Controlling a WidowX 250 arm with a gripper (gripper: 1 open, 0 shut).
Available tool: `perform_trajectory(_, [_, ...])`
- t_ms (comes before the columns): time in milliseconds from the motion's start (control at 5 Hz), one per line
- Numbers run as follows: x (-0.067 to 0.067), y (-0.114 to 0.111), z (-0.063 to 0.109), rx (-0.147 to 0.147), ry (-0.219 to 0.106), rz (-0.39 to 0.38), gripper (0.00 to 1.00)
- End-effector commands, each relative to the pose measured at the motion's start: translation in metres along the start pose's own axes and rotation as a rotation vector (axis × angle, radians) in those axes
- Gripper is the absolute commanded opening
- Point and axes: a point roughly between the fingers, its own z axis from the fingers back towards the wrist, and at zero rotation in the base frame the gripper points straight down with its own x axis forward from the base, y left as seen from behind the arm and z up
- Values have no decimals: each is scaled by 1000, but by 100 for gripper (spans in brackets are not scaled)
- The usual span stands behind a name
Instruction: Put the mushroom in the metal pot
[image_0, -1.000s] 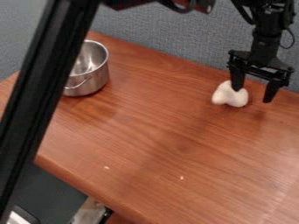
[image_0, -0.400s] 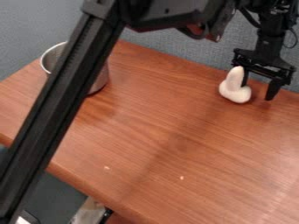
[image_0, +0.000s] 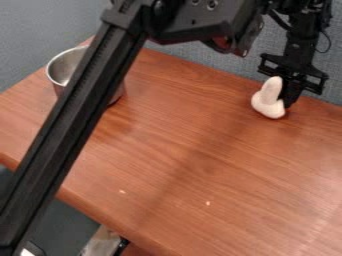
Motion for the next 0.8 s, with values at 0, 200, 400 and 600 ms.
perform_trajectory(0, [-16, 15, 2, 24, 69, 53, 0])
perform_trajectory(200, [-30, 23, 8, 43, 122, 104, 100])
perform_trajectory(400, [-37, 30, -1, 30, 139, 122, 0])
perform_trajectory(600, [-46, 36, -7, 12, 143, 135, 0])
